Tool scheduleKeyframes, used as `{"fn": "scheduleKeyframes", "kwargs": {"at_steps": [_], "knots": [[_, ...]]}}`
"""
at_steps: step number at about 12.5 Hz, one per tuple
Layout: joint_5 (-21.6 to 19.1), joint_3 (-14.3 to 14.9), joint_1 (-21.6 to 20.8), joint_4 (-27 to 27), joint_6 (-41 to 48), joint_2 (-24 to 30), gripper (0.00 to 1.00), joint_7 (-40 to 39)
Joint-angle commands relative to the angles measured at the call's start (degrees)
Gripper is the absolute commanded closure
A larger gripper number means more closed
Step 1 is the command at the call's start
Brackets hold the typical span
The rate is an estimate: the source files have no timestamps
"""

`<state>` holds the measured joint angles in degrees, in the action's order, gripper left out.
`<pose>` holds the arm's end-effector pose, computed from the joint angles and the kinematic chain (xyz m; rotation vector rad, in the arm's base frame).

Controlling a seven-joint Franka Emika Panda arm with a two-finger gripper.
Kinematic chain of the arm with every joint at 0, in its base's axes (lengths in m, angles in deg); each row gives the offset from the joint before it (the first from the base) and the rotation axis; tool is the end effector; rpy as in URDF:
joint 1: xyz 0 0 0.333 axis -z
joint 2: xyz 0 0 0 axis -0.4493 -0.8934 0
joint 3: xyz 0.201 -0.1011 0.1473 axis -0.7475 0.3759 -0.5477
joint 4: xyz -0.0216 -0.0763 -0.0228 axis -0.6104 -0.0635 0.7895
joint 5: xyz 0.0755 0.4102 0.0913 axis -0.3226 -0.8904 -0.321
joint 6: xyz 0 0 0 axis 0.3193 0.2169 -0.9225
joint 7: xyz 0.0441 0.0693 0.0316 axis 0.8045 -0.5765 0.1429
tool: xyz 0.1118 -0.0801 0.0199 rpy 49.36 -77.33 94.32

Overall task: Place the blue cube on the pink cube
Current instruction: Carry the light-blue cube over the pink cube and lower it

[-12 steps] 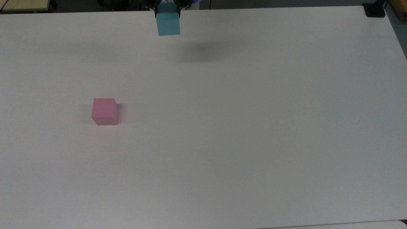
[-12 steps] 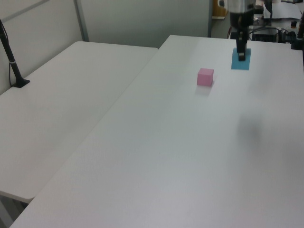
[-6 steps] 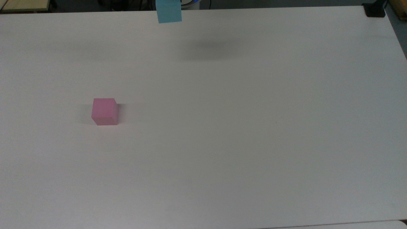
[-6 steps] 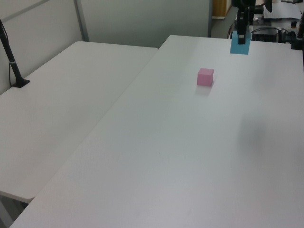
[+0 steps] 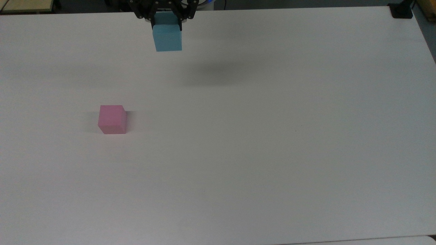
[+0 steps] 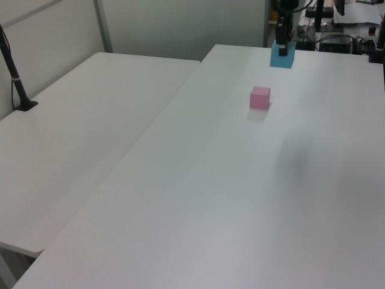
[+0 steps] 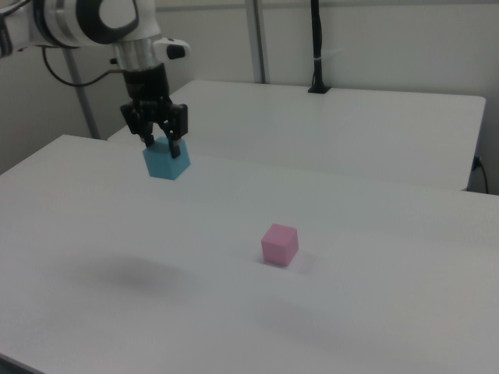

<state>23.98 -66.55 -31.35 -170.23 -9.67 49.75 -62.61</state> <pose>0.6137 -0.0012 0.5130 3.0688 0.1089 -0.1182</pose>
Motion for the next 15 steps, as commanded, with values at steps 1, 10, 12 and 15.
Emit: {"fn": "scheduleKeyframes", "kwargs": {"at_steps": [1, 10, 12, 15], "knots": [[-0.7, 0.4, 1.7, 6.2, 0.7, -5.5, 0.69, -2.6], [-0.9, 0.5, 14.2, 6.6, -14.0, -15.0, 0.69, -11.4], [-0.9, 0.4, 14.8, 6.6, -17.3, -17.7, 0.69, -11.4], [-0.9, 0.3, 14.5, 6.4, -19.6, -21.2, 0.69, -11.1]]}}
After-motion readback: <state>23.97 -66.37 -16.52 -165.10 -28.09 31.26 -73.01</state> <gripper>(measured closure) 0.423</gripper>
